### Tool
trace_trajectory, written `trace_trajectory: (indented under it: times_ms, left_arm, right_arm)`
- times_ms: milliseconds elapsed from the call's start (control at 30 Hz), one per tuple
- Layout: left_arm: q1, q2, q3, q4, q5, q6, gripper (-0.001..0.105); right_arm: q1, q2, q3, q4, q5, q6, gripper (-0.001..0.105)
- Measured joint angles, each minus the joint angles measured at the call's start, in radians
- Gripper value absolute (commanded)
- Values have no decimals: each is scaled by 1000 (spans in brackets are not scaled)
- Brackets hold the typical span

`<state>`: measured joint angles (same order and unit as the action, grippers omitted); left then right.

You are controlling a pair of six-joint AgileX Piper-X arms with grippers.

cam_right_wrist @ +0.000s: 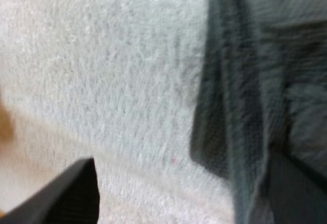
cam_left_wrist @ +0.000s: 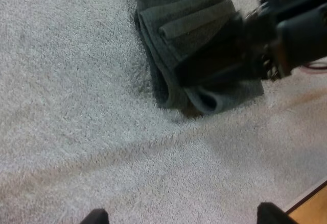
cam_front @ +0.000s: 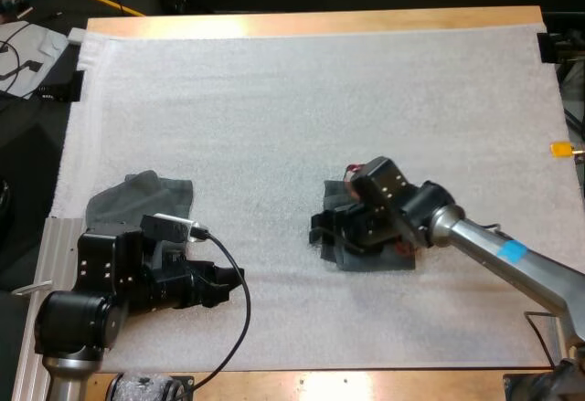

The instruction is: Pick towel from pile, fold and stack

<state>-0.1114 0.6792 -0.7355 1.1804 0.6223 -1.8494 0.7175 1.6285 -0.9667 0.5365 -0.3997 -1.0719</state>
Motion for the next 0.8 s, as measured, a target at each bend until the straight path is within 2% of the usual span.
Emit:
trace_trajectory:
  times_ms: [367,567,800]
  left_arm:
    - [0,0,0,-2,0,0,57]
    - [0,0,0,-2,0,0,57]
    - [0,0,0,-2,0,0,57]
  right_arm:
    - [50,46,0,-28,0,23,67]
    - [52,-1,0,-24,2,9,67]
    - [52,-132,2,67,119,-58,67]
